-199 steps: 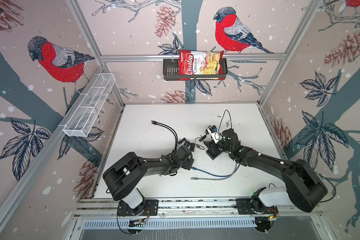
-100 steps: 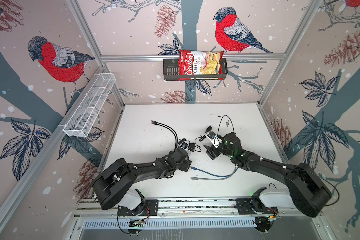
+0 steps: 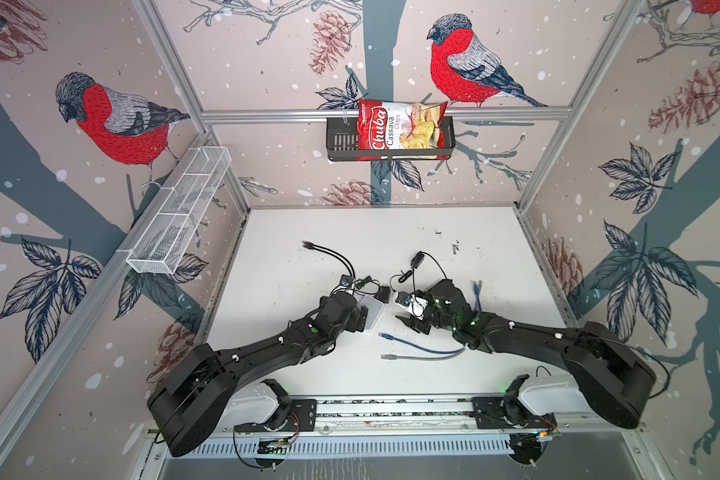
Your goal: Insert the plug into the switch port
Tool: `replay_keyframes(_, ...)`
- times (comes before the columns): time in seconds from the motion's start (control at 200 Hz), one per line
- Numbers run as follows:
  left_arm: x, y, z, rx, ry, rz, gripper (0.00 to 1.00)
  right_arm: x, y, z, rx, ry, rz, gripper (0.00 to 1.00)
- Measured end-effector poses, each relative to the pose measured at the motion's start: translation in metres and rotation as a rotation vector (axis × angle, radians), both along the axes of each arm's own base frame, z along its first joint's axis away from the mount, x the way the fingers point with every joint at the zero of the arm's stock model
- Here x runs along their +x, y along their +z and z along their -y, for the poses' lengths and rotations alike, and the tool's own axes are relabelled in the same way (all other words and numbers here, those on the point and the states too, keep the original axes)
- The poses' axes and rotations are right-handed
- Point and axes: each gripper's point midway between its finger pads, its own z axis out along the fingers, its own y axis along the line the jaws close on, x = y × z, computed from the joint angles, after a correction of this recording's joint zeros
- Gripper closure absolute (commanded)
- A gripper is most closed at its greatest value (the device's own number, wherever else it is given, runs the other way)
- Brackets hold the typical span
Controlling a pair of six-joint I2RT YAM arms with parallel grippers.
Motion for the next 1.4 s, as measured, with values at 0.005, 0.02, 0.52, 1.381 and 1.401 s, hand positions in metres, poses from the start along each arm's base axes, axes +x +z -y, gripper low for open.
replay_keyframes(0.005,0.000,0.000,0.000,-0.001,0.001,0.000,0.04,0.000,0.000,0.000,-0.002,0.002,-0.001,0.39)
replay_keyframes(0.02,0.000,-0.001,-0.002,-0.003,0.005,0.000,0.04,-0.001,-0.001,-0.001,-0.007,0.006,-0.003,0.40)
replay_keyframes(0.52,-0.001,-0.001,-0.006,-0.062,0.027,0.014,0.04,-0.021,-0.033,-0.030,-0.168,0.051,-0.166,0.53)
replay_keyframes(1.381,0.003,-0.004,-0.002,-0.068,-0.005,0.031,0.04,-0.059,-0.069,-0.037,-0.239,0.062,-0.305,0.76)
replay_keyframes(1.401,0.003,-0.004,-0.002,-0.067,-0.005,0.030,0.04,-0.058,-0.069,-0.037,-0.241,0.062,-0.305,0.77)
